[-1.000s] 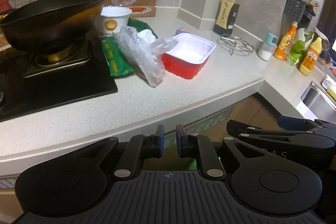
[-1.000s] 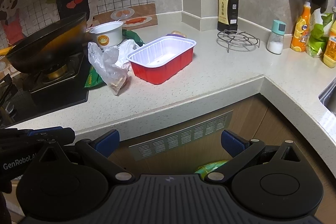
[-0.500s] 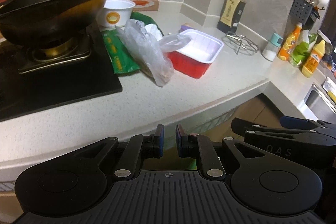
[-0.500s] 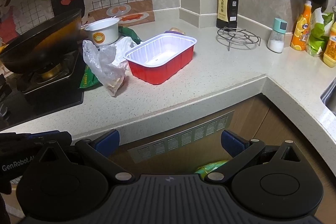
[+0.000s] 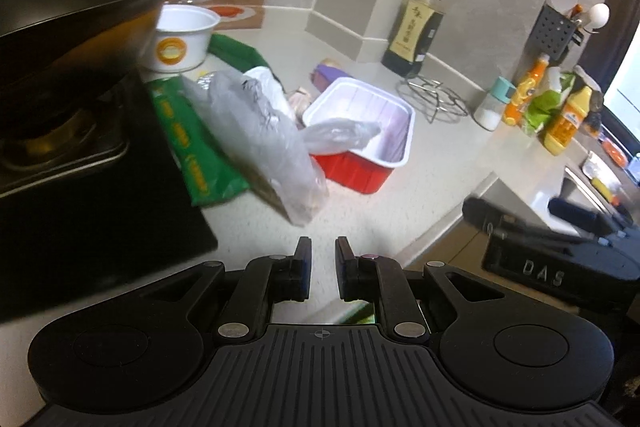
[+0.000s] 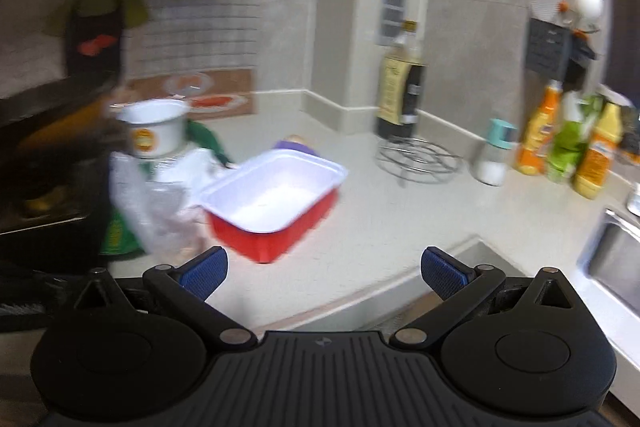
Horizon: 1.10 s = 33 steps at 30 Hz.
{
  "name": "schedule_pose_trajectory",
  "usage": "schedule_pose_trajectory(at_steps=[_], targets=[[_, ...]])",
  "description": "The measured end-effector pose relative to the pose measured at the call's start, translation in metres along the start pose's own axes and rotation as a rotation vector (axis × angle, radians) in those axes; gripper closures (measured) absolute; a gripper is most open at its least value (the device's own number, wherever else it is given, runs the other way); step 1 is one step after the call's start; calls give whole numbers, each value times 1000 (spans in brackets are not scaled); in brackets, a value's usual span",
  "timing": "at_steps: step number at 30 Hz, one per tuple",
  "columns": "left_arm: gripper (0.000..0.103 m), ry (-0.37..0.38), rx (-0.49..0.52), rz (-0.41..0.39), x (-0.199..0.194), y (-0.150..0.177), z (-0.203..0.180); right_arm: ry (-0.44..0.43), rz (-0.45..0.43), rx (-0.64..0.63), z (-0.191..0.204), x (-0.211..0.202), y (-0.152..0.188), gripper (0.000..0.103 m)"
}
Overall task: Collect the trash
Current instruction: 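Grasp the red plastic tray rim with the left gripper and lift it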
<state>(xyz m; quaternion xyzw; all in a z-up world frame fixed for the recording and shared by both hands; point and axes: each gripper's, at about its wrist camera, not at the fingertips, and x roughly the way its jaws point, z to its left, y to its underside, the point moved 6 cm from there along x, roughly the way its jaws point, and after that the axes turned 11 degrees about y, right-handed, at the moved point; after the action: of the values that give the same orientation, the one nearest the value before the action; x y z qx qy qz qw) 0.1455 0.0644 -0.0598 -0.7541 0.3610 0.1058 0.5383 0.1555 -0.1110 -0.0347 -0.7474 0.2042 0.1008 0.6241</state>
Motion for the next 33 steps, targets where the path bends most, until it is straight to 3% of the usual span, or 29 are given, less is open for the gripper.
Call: schedule_pose_trajectory(at_steps=[4, 9, 12, 14, 19, 27, 33], targets=[[88, 58, -19, 56, 13, -5, 11, 34, 132, 45, -4, 16, 11, 0], [88, 166, -16, 83, 30, -15, 14, 96, 186, 49, -7, 19, 26, 0], [88, 294, -3, 13, 29, -37, 6, 118, 210, 40, -11, 23, 27, 0], [88, 327, 11, -60, 28, -55, 2, 136, 219, 27, -14, 30, 23, 0], [88, 213, 15, -135, 45, -94, 4, 137, 170, -6, -22, 36, 8, 0], [88, -80, 53, 1, 106, -105, 11, 7, 167, 19, -37, 78, -15, 0], [87, -191, 97, 52, 134, -97, 11, -53, 159, 51, -63, 98, -13, 0]])
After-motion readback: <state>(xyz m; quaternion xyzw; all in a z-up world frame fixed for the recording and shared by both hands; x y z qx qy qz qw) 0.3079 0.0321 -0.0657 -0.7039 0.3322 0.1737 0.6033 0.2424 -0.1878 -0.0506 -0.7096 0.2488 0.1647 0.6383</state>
